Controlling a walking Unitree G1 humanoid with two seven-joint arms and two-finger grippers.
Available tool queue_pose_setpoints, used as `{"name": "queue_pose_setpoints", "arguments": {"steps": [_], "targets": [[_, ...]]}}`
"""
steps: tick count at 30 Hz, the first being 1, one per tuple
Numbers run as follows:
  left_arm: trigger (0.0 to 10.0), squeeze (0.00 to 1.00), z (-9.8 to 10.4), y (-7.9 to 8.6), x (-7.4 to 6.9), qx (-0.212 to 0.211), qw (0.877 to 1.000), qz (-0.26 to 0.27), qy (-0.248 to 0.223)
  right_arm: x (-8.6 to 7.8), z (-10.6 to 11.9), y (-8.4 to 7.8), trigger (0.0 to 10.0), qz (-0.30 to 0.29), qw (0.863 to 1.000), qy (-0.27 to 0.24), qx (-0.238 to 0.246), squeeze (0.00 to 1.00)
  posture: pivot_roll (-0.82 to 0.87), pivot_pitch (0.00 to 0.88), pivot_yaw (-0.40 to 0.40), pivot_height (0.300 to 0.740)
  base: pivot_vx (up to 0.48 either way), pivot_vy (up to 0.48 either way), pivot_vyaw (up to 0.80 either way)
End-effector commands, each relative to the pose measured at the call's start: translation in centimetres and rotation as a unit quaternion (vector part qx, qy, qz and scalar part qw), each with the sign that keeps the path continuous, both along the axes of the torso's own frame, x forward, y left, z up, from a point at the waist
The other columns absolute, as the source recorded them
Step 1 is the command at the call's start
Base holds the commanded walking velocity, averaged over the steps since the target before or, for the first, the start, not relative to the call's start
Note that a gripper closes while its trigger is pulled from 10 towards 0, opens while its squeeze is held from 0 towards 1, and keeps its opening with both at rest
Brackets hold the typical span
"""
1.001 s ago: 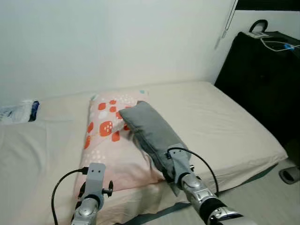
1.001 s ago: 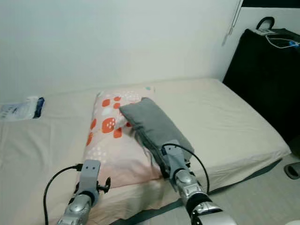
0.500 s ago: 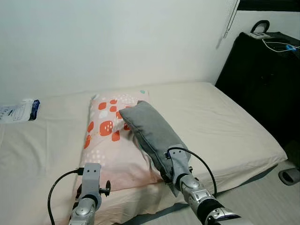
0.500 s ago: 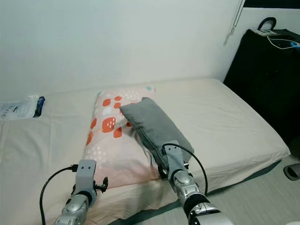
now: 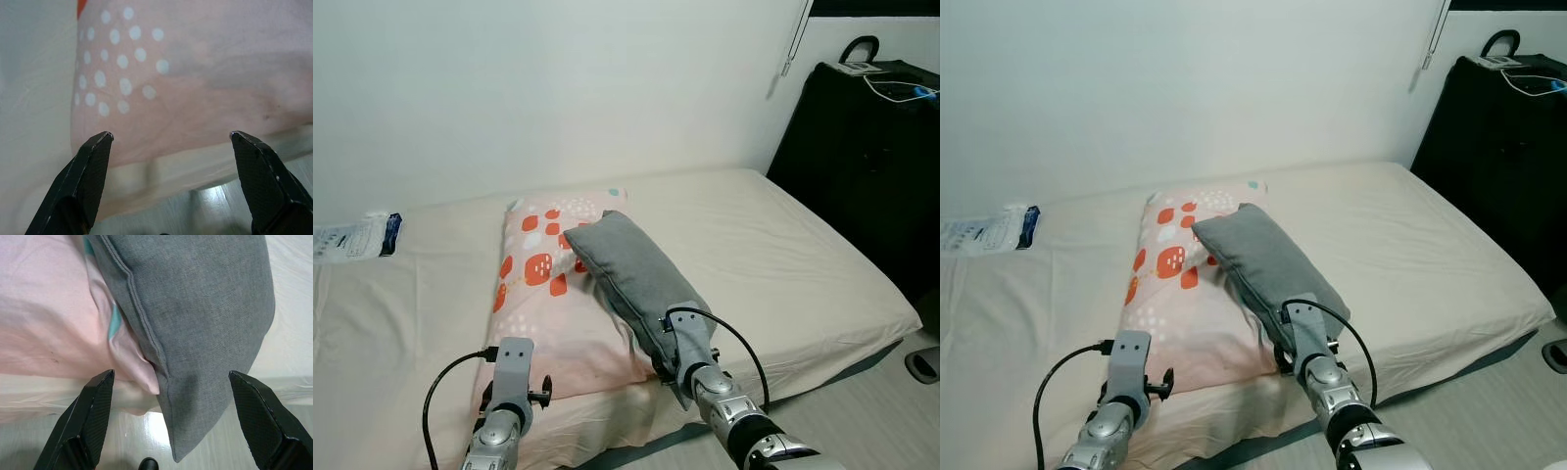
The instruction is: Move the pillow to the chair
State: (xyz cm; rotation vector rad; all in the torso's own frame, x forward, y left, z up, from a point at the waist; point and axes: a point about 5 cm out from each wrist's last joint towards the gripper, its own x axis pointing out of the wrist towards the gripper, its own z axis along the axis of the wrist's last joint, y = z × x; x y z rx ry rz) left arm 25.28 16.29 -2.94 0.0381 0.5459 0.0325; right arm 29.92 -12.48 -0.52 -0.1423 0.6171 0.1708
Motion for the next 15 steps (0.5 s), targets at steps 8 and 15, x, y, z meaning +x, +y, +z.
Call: {"name": "queue_pose_setpoints", "arguments": {"steps": [8,15], "targets": [[10.0,0.00,0.0,0.6,0.5,0.012,1.000,-0.008,0.018,0.6,0.6,0.2,10.0,-0.009,1.000,-0.006,0.003,0.00,0.10,0.000,-0.051,0.740,0.000,0.000,0.00],[10.0,0.00,-0.5,0.5,-0.3,0.020,0.999,-0.026,0.025,-0.4,-0.5,0.1,10.0,0.011,1.000,0.021,-0.014,0.00,0.11,0.000,-0.052,0.740,0.000,0.000,0.00]]}}
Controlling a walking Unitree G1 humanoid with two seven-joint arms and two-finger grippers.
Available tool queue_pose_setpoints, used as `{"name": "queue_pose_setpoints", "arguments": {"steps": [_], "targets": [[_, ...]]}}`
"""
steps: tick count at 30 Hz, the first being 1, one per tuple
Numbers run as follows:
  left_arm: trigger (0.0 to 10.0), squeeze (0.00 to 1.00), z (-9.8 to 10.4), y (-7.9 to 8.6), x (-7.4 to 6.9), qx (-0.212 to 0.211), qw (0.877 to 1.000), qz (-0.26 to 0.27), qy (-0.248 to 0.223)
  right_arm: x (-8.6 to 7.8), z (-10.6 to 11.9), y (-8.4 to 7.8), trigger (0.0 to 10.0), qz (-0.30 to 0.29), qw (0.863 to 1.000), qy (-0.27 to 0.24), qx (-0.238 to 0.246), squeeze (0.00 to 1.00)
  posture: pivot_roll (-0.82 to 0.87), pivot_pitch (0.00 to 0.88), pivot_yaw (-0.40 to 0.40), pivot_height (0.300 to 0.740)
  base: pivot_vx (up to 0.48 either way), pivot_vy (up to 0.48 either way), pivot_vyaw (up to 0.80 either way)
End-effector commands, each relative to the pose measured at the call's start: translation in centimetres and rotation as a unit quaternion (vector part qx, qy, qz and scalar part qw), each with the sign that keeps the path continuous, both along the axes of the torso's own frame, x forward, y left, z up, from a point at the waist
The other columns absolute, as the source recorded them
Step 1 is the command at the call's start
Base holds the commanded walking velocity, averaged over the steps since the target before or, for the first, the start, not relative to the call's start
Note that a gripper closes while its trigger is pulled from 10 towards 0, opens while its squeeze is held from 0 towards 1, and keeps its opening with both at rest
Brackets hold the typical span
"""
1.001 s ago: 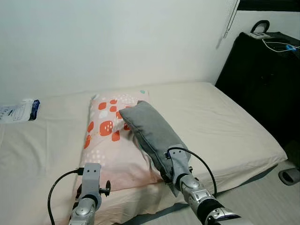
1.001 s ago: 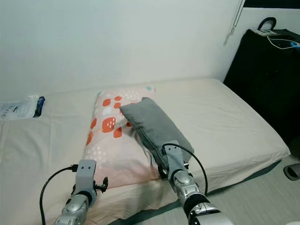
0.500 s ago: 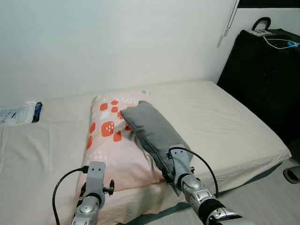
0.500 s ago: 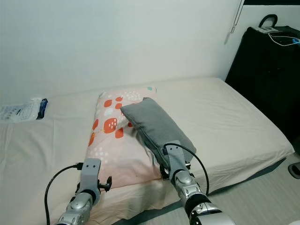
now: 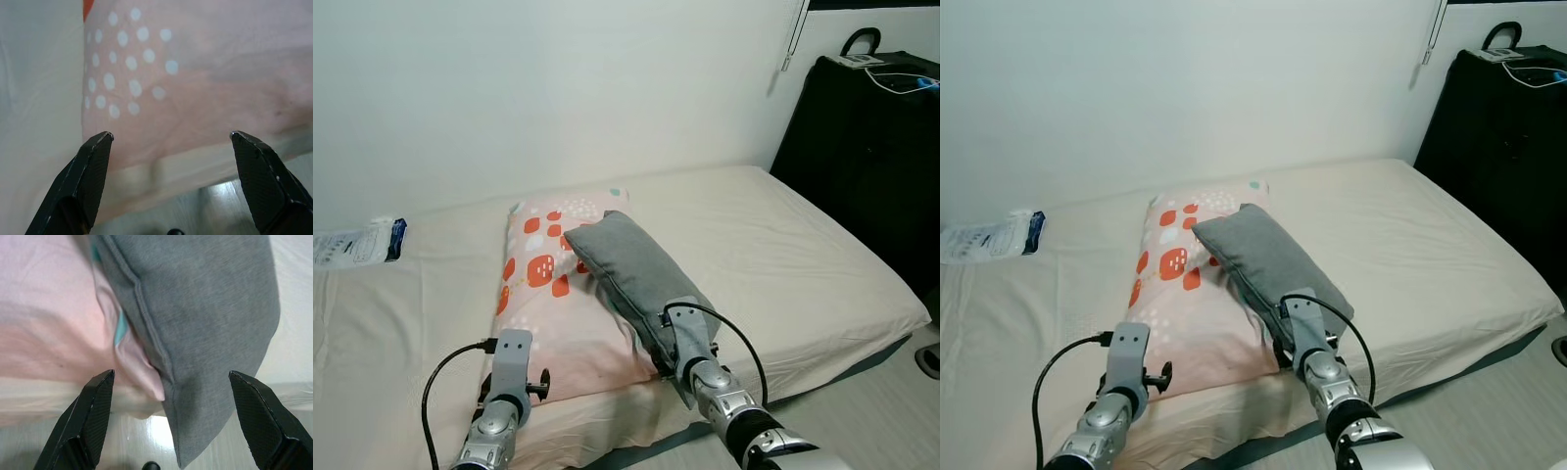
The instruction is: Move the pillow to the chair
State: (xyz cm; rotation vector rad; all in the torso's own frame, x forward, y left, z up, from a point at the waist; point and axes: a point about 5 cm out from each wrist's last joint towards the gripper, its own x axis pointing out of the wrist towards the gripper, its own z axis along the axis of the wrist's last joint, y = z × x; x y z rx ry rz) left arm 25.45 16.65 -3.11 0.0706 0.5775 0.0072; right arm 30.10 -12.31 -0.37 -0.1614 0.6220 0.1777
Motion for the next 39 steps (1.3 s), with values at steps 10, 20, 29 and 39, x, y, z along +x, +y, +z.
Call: {"name": "queue_pose_setpoints", "arguments": {"steps": [10,20,29,39], "targets": [[10.0,0.00,-0.5,0.5,-0.8,0.012,1.000,-0.019,0.009,-0.3,-0.3,-0.5,10.0,-0.022,1.000,-0.001,-0.005,0.00,0.11,0.000,-0.047,0.740,0.000,0.000,0.00],[10.0,0.00,-0.6,1.5,-1.5,0.010,1.000,-0.003,-0.007,0.6,0.7,-2.6,10.0,-0.069,0.997,-0.033,-0.007,0.00,0.13,0.000,-0.082,0.740,0.000,0.000,0.00],[10.0,0.00,-0.9,1.0,-2.3,0.012,0.999,-0.033,-0.001,-0.2,-0.1,-2.4,10.0,-0.038,0.999,-0.017,-0.025,0.00,0.12,0.000,-0.080,0.740,0.000,0.000,0.00],[10.0,0.00,-1.0,1.0,-2.5,0.013,0.999,-0.036,-0.002,-1.3,-1.1,-3.6,10.0,-0.038,0.999,0.001,-0.038,0.00,0.13,0.000,-0.087,0.740,0.000,0.000,0.00]]}}
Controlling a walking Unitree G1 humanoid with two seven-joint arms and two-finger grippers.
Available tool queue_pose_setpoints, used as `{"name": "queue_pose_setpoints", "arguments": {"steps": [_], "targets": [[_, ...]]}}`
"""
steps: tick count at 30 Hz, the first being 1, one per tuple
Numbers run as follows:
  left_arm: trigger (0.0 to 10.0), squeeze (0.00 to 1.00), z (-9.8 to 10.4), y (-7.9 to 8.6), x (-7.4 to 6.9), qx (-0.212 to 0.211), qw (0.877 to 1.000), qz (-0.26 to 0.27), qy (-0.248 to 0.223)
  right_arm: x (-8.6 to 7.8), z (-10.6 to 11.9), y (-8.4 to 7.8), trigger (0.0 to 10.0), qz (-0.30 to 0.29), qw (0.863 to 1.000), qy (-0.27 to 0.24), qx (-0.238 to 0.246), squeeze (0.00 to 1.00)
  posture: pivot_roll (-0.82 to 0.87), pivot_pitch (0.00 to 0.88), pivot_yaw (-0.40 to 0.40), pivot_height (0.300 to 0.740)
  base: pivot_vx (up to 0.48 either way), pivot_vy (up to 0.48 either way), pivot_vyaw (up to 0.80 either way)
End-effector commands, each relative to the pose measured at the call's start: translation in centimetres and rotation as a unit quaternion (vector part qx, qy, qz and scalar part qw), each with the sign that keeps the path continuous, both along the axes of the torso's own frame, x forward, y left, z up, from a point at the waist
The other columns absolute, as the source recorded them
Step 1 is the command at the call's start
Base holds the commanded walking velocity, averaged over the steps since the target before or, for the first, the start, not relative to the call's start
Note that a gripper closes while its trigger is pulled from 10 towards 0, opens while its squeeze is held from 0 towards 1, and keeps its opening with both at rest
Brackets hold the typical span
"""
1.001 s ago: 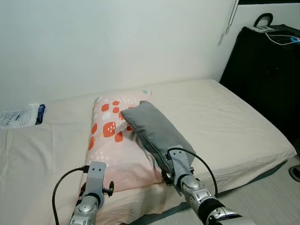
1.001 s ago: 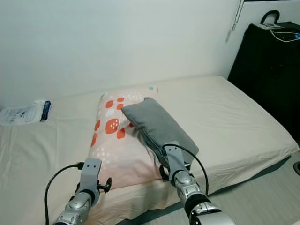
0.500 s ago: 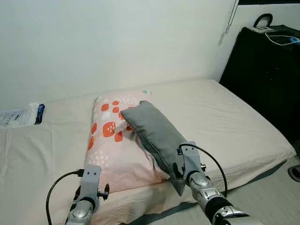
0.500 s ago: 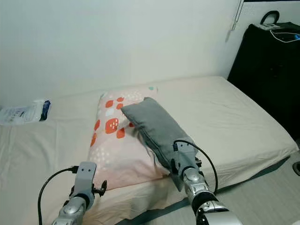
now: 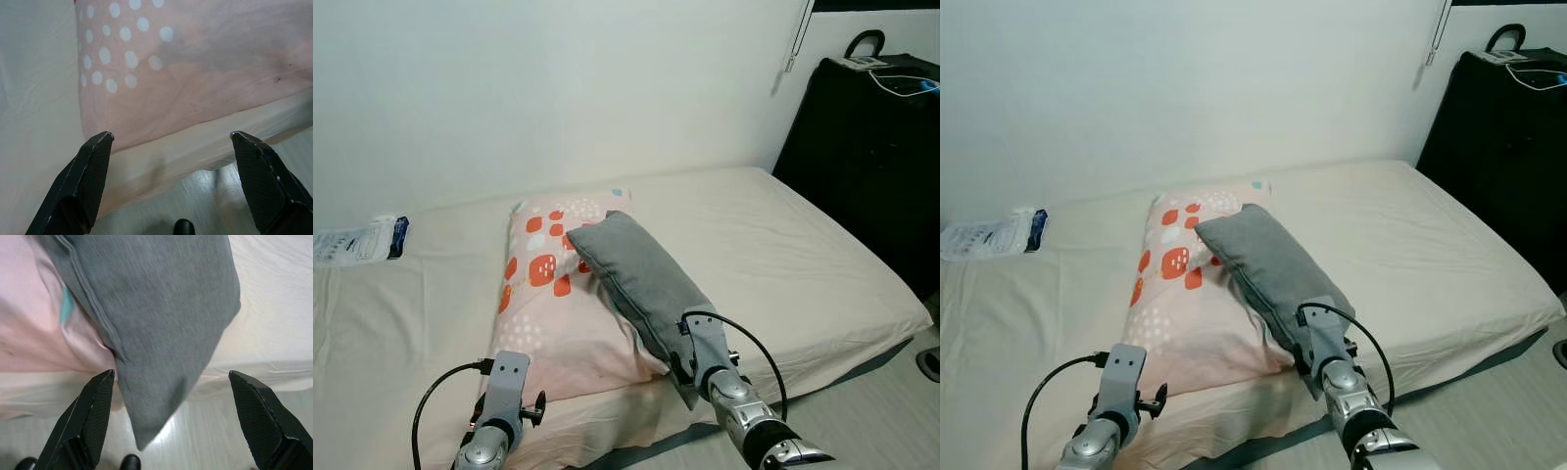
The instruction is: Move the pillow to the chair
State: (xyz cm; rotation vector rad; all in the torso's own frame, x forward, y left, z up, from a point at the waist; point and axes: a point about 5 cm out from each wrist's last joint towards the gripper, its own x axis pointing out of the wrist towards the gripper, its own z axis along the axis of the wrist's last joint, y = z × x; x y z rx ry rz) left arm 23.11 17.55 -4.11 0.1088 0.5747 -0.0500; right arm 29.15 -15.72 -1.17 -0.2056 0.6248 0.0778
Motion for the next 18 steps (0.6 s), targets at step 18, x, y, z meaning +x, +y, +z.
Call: {"name": "queue_pose_setpoints", "arguments": {"steps": [18], "targets": [[10.0,0.00,0.3,-0.3,0.4,0.000,1.000,-0.003,-0.009,-0.4,-0.6,-0.1,10.0,0.051,0.996,0.046,-0.055,0.00,0.12,0.000,-0.099,0.740,0.000,0.000,0.00]]}}
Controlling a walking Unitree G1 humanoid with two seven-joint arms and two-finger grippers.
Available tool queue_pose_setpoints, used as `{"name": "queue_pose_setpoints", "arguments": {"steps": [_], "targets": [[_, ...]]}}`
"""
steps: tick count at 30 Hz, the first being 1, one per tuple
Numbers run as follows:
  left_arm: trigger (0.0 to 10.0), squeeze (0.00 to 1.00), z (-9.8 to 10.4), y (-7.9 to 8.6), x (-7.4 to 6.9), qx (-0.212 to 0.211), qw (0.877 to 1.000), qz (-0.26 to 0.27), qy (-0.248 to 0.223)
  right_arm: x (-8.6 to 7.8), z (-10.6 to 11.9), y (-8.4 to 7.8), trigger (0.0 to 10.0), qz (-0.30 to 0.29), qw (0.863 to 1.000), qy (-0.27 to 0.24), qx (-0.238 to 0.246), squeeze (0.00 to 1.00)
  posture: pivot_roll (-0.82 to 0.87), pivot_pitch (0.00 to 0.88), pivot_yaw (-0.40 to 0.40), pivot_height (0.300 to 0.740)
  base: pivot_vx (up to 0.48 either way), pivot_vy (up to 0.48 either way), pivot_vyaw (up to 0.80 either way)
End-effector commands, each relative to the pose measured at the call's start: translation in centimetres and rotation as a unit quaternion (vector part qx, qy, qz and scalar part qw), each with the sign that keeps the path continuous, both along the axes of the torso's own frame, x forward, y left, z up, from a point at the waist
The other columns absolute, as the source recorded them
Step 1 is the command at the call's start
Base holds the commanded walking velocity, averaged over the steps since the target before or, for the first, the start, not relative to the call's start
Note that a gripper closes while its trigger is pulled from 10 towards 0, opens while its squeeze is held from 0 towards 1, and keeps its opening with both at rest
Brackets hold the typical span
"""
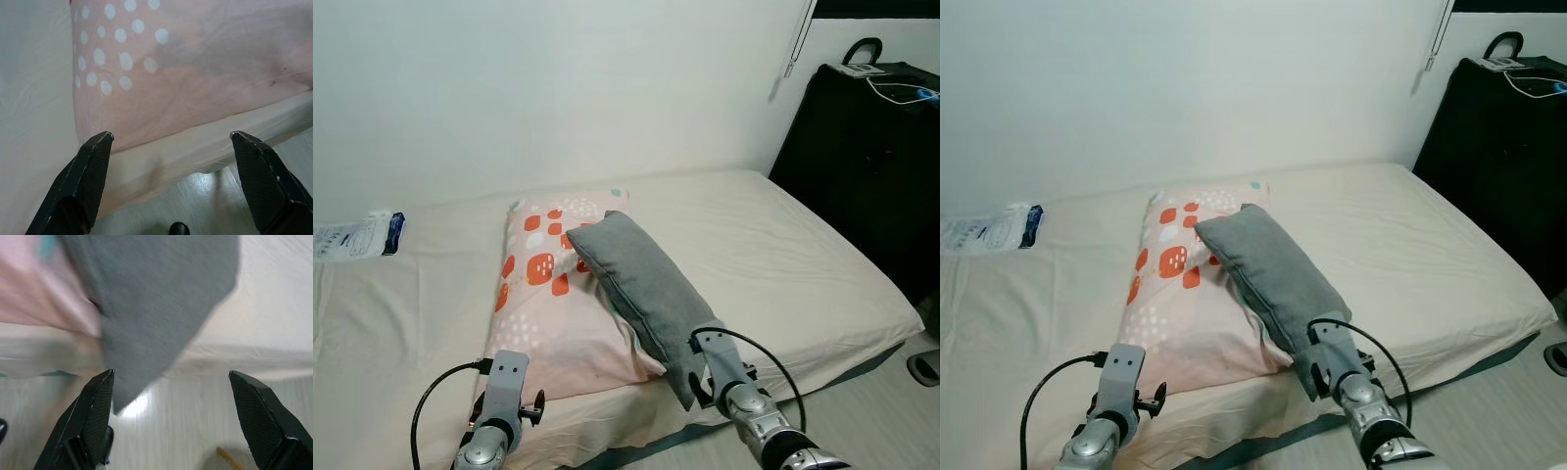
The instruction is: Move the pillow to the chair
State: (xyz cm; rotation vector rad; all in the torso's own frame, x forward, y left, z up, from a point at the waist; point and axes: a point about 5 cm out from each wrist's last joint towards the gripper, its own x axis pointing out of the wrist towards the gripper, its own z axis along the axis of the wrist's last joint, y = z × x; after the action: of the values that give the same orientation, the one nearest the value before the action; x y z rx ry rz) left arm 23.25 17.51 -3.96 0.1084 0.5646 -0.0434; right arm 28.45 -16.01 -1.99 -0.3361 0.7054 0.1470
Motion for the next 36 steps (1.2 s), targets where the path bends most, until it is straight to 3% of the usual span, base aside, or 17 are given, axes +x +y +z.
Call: {"name": "queue_pose_setpoints", "arguments": {"steps": [1,5,8,10,13,17,18,23,25,33,36], "targets": [[10.0,0.00,0.2,-0.4,0.3,0.000,1.000,-0.007,-0.005,0.6,0.4,0.7,10.0,-0.002,1.000,0.002,0.008,0.00,0.13,0.000,-0.100,0.740,0.000,0.000,0.00],[10.0,0.00,0.3,-0.6,0.6,0.000,1.000,-0.010,-0.004,1.1,0.9,1.9,10.0,-0.001,1.000,0.000,0.025,0.00,0.13,0.000,-0.101,0.740,0.000,0.000,0.00],[10.0,0.00,0.4,-0.8,0.9,0.000,1.000,-0.013,-0.001,1.9,1.6,2.8,10.0,-0.027,0.997,-0.013,0.070,0.00,0.14,0.000,-0.095,0.740,0.000,0.000,0.00],[10.0,0.00,0.3,-0.8,0.9,0.000,1.000,-0.013,-0.001,1.9,1.6,2.8,10.0,-0.029,0.997,-0.015,0.074,0.00,0.14,0.000,-0.095,0.740,0.000,0.000,0.00],[10.0,0.00,0.1,-0.6,0.9,0.002,1.000,-0.005,0.009,2.4,2.3,2.8,10.0,-0.057,0.988,-0.057,0.130,0.00,0.15,0.000,-0.103,0.740,0.000,0.000,0.00],[10.0,0.00,-0.1,-0.2,0.6,-0.005,1.000,0.016,0.014,1.6,1.6,2.4,10.0,-0.061,0.985,-0.055,0.154,0.00,0.15,0.000,-0.109,0.740,0.000,0.000,0.00],[10.0,0.00,-0.1,-0.2,0.6,-0.005,1.000,0.016,0.014,1.6,1.6,2.4,10.0,-0.061,0.985,-0.055,0.154,0.00,0.15,0.000,-0.109,0.740,0.000,0.000,0.00],[10.0,0.00,-0.2,-0.2,0.1,0.001,1.000,0.006,0.011,-1.3,-1.2,0.3,10.0,-0.059,0.994,0.021,0.086,0.00,0.12,0.000,-0.103,0.740,0.000,0.000,0.00],[10.0,0.00,-0.2,-0.2,0.1,0.001,1.000,0.006,0.011,-1.3,-1.2,0.3,10.0,-0.059,0.994,0.021,0.086,0.00,0.12,0.000,-0.103,0.740,0.000,0.000,0.00],[10.0,0.00,0.1,-0.3,0.5,0.004,1.000,0.000,-0.002,-1.9,-1.3,-2.3,10.0,-0.075,0.995,0.007,0.070,0.00,0.10,0.000,-0.084,0.740,0.000,0.000,0.00],[10.0,0.00,0.1,-0.1,0.5,0.005,1.000,0.002,0.000,-2.0,-1.3,-2.4,10.0,-0.073,0.995,0.004,0.069,0.00,0.10,0.000,-0.084,0.740,0.000,0.000,0.00]]}}
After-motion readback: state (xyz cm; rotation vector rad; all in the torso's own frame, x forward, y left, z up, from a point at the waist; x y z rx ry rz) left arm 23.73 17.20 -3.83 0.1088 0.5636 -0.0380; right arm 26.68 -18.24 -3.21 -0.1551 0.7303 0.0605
